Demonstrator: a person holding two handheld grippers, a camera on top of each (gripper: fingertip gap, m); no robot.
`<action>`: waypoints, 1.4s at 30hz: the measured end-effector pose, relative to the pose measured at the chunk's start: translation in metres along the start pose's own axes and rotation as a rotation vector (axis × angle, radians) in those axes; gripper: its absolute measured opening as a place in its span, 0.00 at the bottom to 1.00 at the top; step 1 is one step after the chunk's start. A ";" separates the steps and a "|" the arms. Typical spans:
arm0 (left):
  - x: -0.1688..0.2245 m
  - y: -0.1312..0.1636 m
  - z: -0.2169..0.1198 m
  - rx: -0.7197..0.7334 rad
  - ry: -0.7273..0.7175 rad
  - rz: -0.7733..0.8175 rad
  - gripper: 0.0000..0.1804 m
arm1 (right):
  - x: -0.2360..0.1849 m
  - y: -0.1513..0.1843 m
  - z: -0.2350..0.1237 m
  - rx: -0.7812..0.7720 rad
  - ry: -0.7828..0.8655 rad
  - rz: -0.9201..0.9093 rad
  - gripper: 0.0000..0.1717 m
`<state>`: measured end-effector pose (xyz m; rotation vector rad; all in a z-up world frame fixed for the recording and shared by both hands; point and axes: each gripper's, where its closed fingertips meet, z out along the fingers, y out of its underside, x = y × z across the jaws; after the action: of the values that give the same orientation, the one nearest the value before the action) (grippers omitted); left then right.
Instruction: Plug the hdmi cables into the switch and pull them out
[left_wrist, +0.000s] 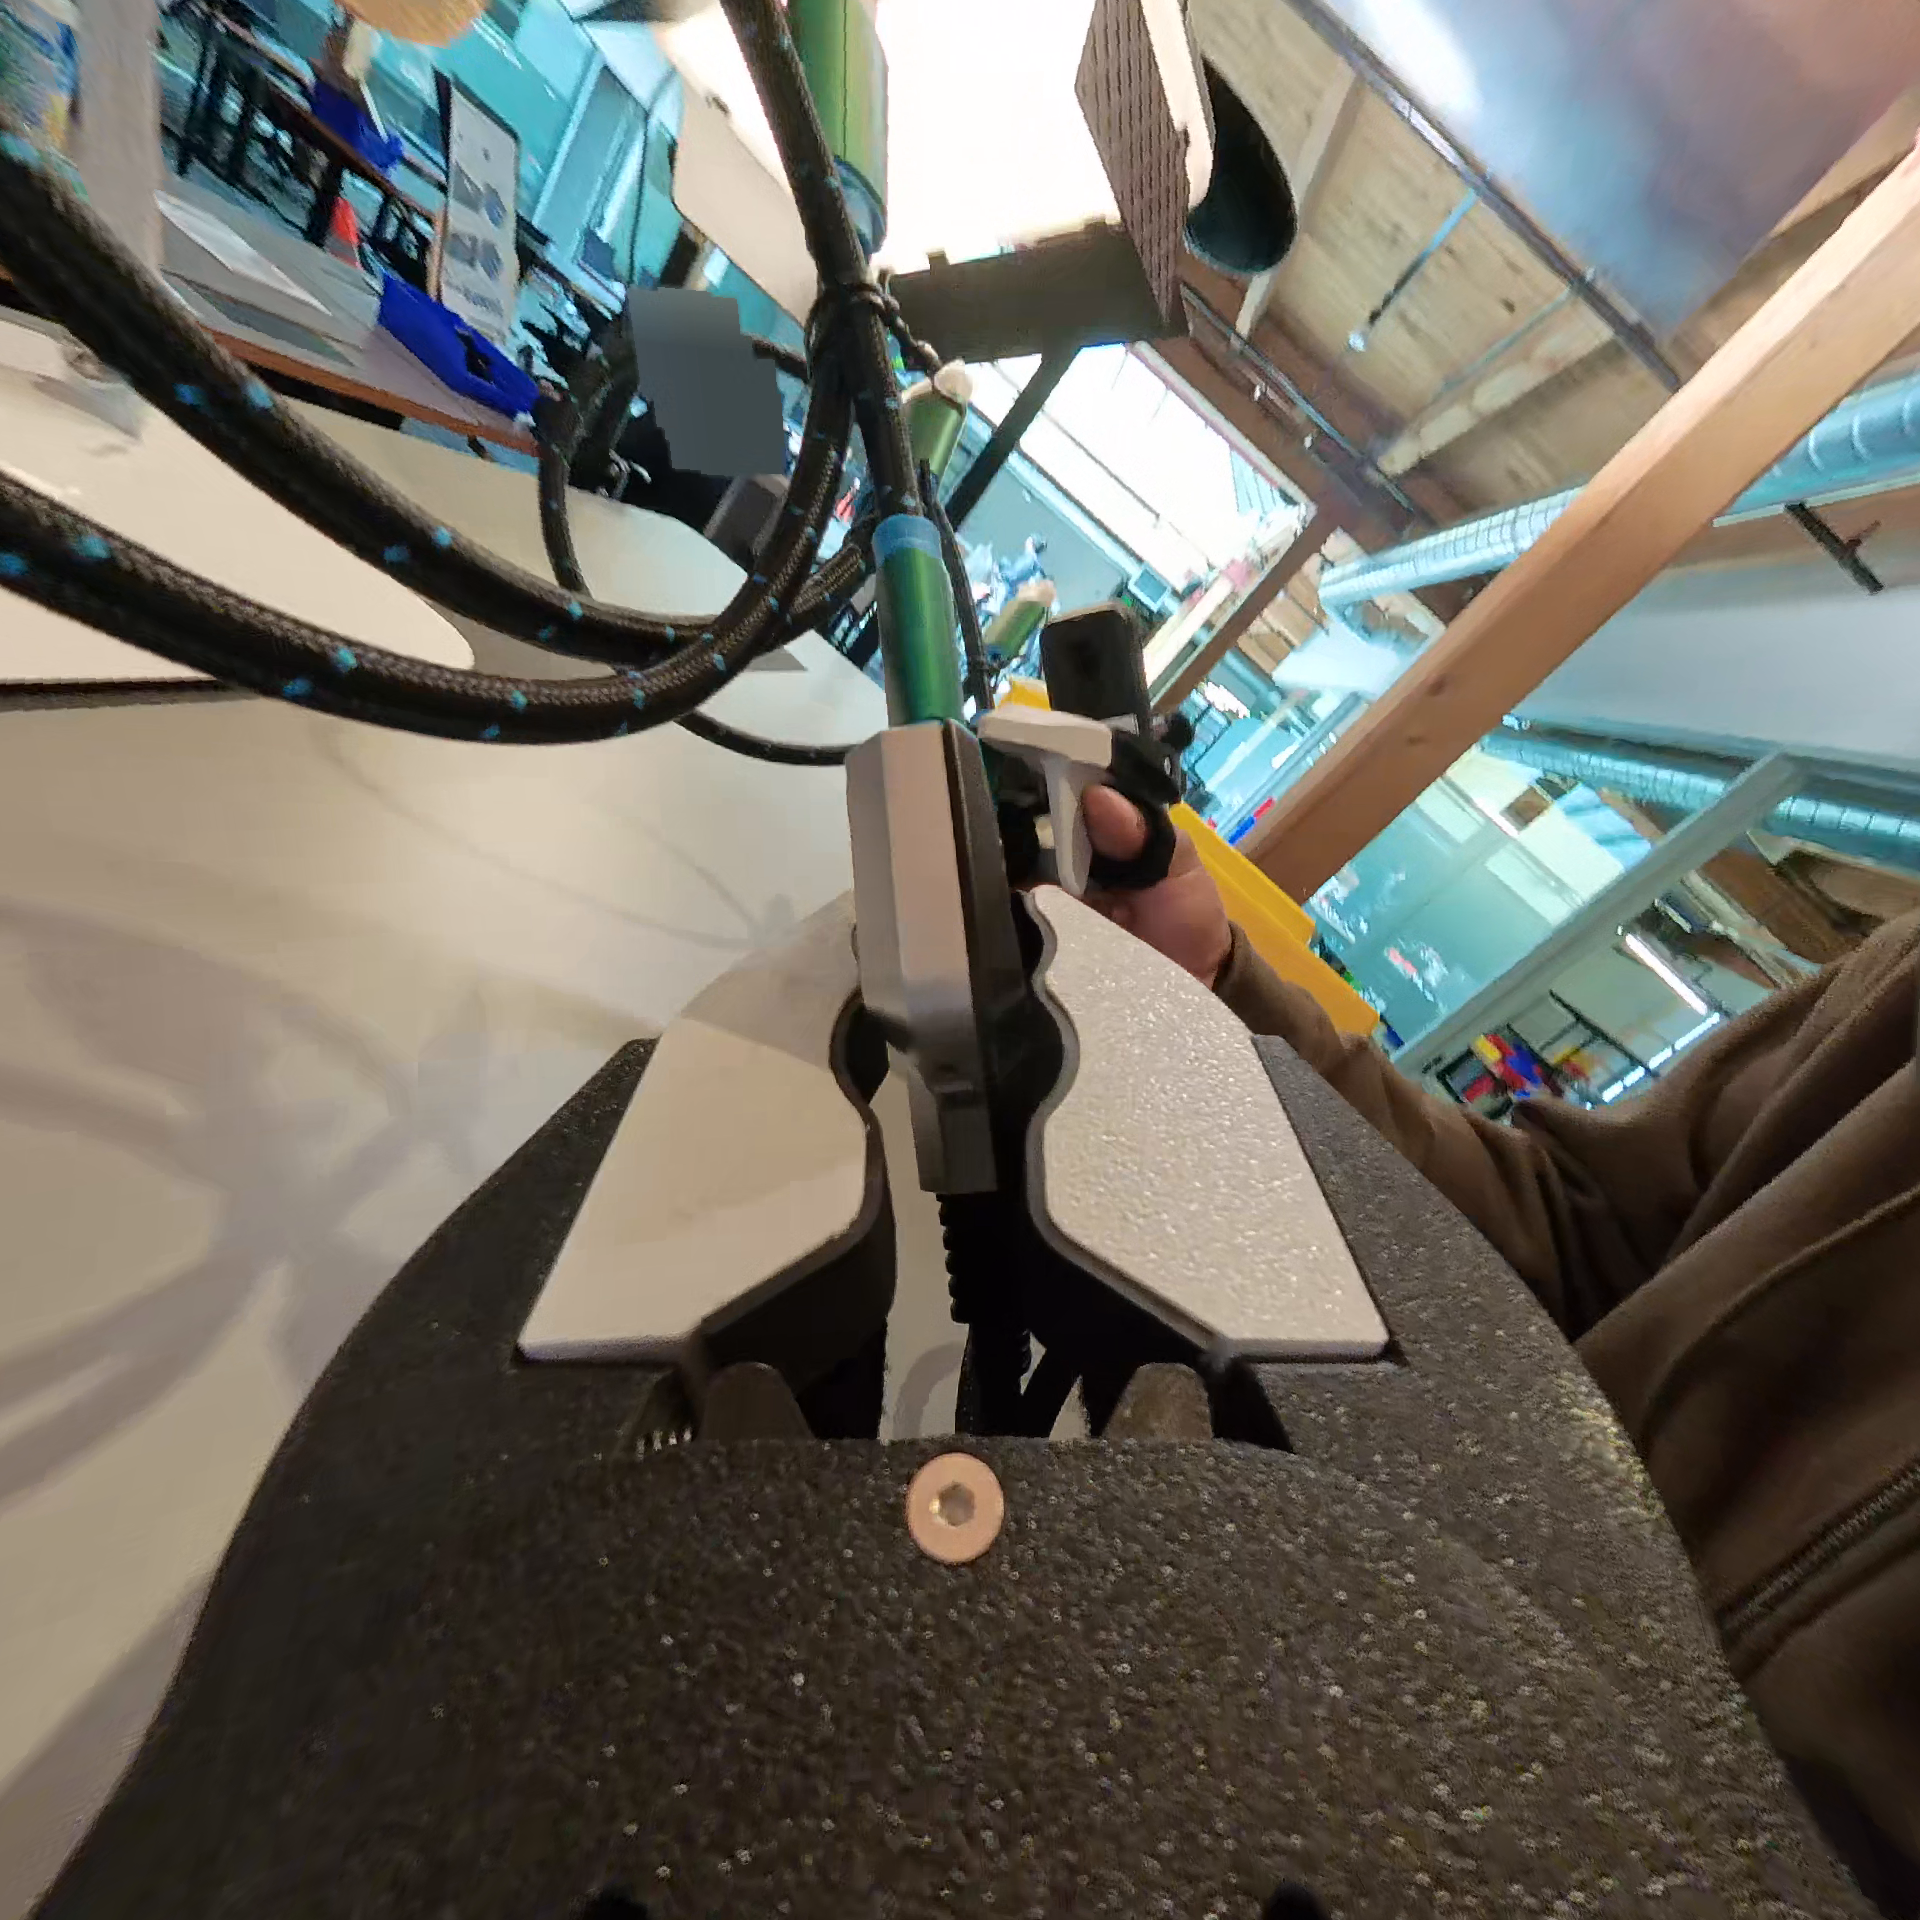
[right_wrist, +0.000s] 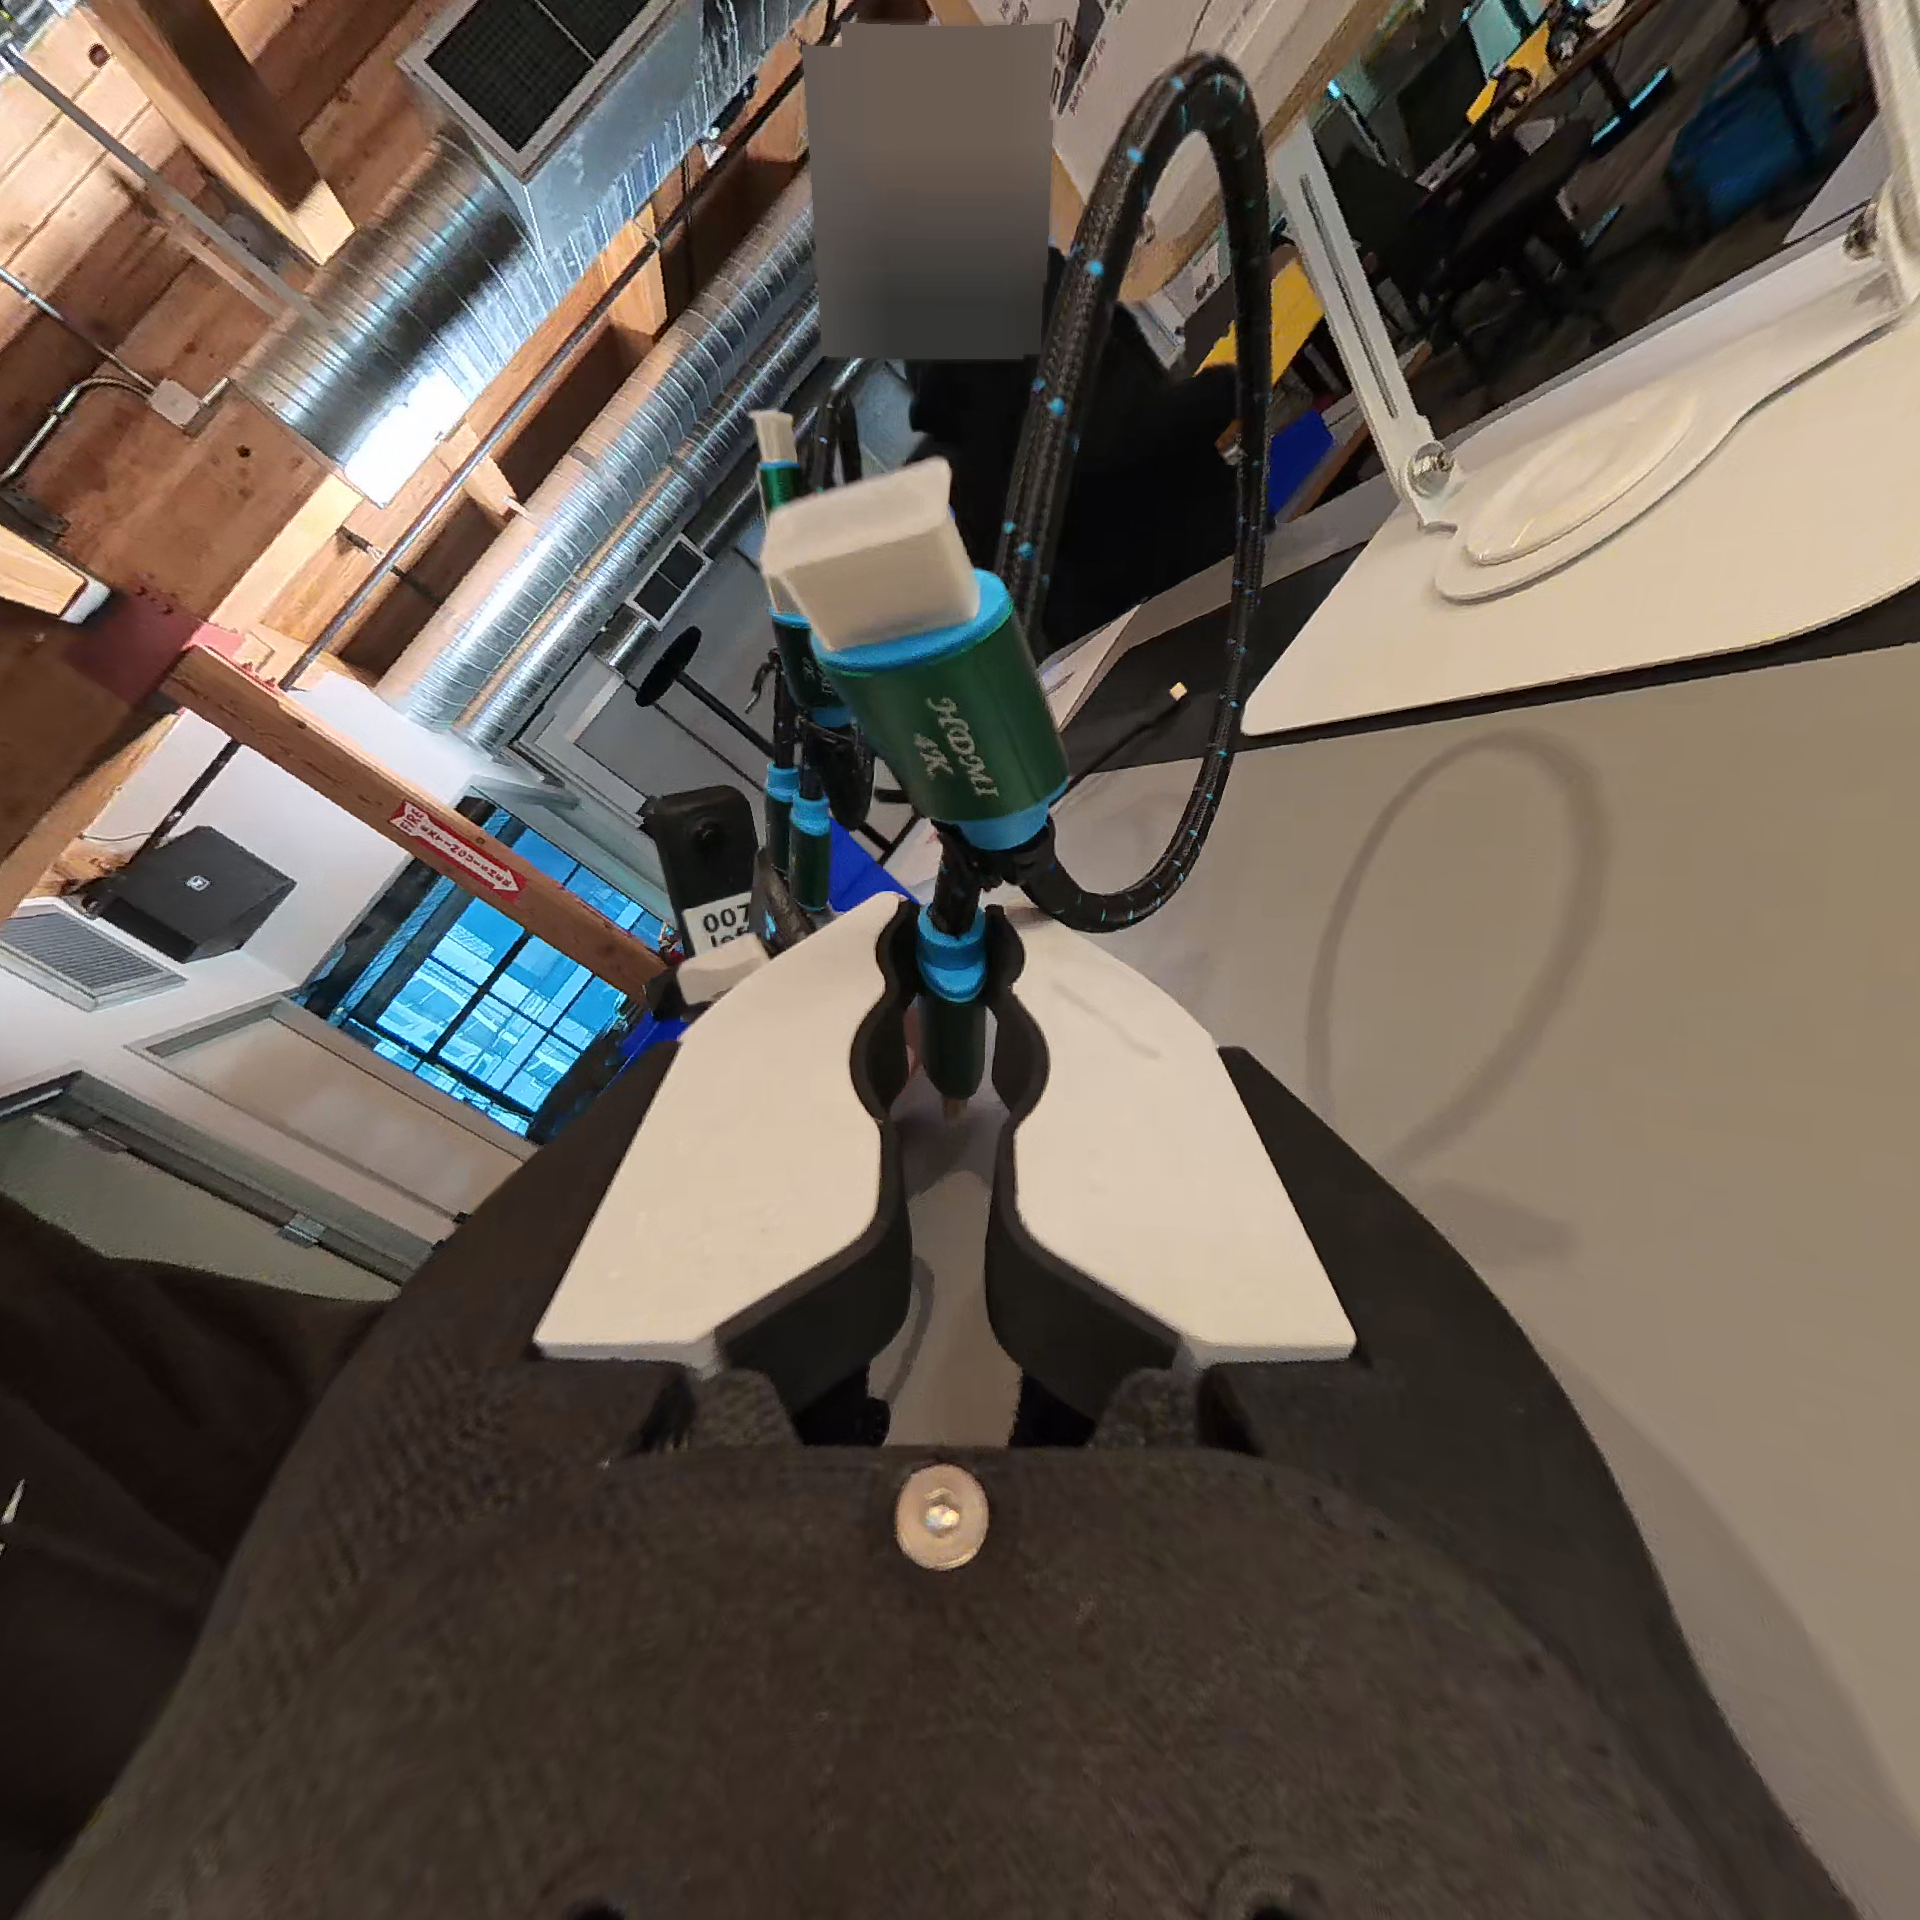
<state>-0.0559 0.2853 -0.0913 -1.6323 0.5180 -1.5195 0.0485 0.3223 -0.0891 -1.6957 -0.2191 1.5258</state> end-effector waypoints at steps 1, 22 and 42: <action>-0.002 -0.004 -0.002 0.024 0.001 -0.014 0.13 | 0.000 -0.002 0.000 0.012 0.005 0.003 0.06; -0.010 -0.003 0.001 -0.009 -0.007 -0.055 0.13 | -0.155 -0.063 -0.223 -0.167 0.781 -0.631 0.07; -0.010 0.001 -0.002 -0.016 -0.036 -0.050 0.13 | -0.048 0.073 -0.357 -0.767 1.361 -0.343 0.20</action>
<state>-0.0596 0.2923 -0.0983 -1.6928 0.4739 -1.5234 0.3263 0.0850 -0.1289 -2.7042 -0.3390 -0.2298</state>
